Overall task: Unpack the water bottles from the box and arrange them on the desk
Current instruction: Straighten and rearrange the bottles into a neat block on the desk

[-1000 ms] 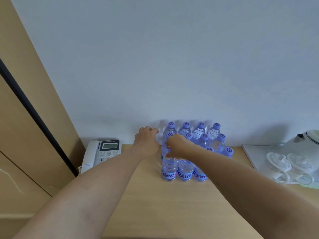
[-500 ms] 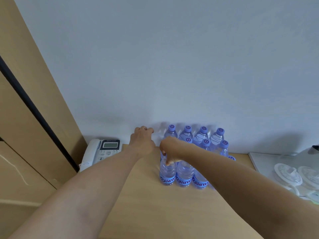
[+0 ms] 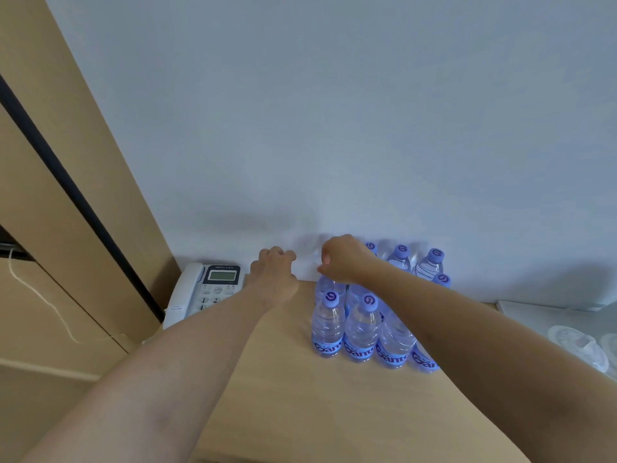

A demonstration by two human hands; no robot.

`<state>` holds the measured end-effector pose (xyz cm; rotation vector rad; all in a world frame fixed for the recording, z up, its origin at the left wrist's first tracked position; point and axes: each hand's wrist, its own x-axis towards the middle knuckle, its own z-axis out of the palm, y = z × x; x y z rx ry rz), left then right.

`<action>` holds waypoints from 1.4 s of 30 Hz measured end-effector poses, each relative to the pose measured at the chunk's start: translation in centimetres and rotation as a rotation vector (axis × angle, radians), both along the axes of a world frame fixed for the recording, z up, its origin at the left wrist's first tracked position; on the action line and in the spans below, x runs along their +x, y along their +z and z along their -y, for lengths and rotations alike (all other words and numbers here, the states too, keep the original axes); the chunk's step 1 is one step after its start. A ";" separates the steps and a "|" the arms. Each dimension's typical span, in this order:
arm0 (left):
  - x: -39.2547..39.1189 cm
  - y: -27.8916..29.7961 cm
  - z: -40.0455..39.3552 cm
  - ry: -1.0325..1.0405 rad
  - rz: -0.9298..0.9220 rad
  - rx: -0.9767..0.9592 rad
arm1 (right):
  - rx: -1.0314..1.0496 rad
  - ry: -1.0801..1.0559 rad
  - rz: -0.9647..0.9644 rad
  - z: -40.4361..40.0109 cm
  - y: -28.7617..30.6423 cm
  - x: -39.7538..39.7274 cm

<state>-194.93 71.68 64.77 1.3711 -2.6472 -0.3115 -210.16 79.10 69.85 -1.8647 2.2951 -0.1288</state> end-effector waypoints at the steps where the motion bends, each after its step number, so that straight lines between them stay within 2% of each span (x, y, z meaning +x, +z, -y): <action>1: 0.1 0.0 0.0 -0.006 0.000 0.001 | 0.009 -0.018 -0.013 0.1 -0.3 -0.1; 7: 0.6 0.3 1.3 -0.048 -0.012 -0.001 | -0.027 -0.131 -0.021 0.9 -2.1 0.7; 12: 1.4 0.5 3.3 -0.097 -0.024 0.018 | 0.014 -0.277 -0.017 1.5 -2.4 1.1; 17: 1.9 0.4 4.9 -0.142 -0.051 0.046 | 0.069 -0.327 -0.054 2.2 -2.3 1.8; 25: 2.2 -0.1 6.1 -0.179 -0.055 0.077 | 0.205 -0.223 -0.168 2.0 -1.5 2.3; 34: 1.6 0.1 6.3 -0.225 -0.039 0.062 | 0.094 -0.288 -0.128 1.9 -2.5 1.7; 42: 1.5 0.3 6.5 -0.223 -0.040 0.055 | 0.131 -0.220 -0.142 2.0 -2.4 1.9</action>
